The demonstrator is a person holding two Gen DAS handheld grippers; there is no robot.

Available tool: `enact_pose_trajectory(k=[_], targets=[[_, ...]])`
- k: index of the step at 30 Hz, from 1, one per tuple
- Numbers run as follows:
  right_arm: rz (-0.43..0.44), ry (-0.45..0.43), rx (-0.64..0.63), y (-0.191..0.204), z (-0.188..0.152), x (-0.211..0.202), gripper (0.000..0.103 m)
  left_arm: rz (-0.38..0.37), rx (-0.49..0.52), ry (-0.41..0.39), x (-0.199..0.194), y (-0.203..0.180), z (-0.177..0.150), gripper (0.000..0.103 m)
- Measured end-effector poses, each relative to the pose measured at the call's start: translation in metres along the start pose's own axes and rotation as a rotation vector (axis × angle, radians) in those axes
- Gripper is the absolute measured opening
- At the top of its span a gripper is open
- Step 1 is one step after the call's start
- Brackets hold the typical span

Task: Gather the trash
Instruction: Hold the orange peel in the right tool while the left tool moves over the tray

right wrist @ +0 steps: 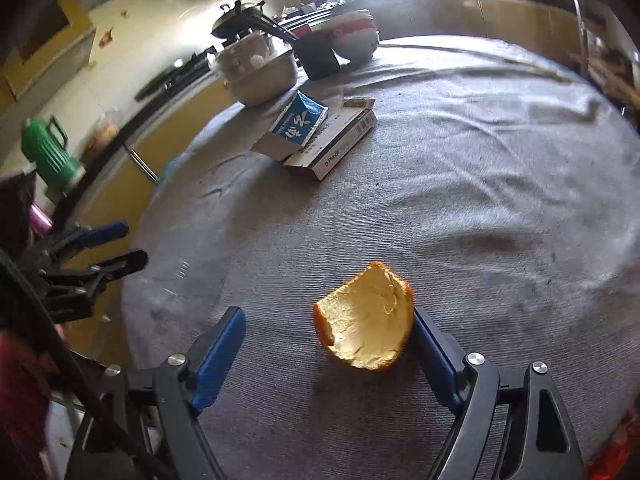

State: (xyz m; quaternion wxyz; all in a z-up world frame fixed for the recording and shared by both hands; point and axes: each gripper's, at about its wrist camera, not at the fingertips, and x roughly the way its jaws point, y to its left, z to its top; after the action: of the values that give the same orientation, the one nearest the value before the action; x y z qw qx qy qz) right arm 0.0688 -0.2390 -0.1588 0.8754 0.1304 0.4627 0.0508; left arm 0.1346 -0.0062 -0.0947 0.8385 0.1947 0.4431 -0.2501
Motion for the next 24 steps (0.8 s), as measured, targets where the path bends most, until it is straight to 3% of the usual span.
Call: enact_pose_trajectory(k=[1, 2, 7, 13, 24], targets=[[-0.027, -0.005, -0.010, 0.000, 0.000, 0.000, 0.059, -0.016, 0.015, 0.002, 0.000, -0.002, 0.000, 0.076], [-0.028, -0.007, -0.004, -0.003, 0.000, 0.000, 0.053, -0.033, 0.032, 0.003, 0.001, -0.003, 0.000, 0.076], [0.018, -0.011, 0.028, -0.016, 0.001, -0.002, 0.040, -0.099, 0.055, 0.010, 0.009, -0.003, 0.007, 0.076], [0.004, -0.008, -0.012, -0.008, 0.000, 0.000, 0.039, -0.199, 0.087, -0.008, 0.016, -0.001, 0.016, 0.076], [0.012, -0.008, -0.034, -0.007, 0.001, 0.001, 0.040, -0.270, 0.149, -0.041, 0.022, -0.006, 0.009, 0.077]])
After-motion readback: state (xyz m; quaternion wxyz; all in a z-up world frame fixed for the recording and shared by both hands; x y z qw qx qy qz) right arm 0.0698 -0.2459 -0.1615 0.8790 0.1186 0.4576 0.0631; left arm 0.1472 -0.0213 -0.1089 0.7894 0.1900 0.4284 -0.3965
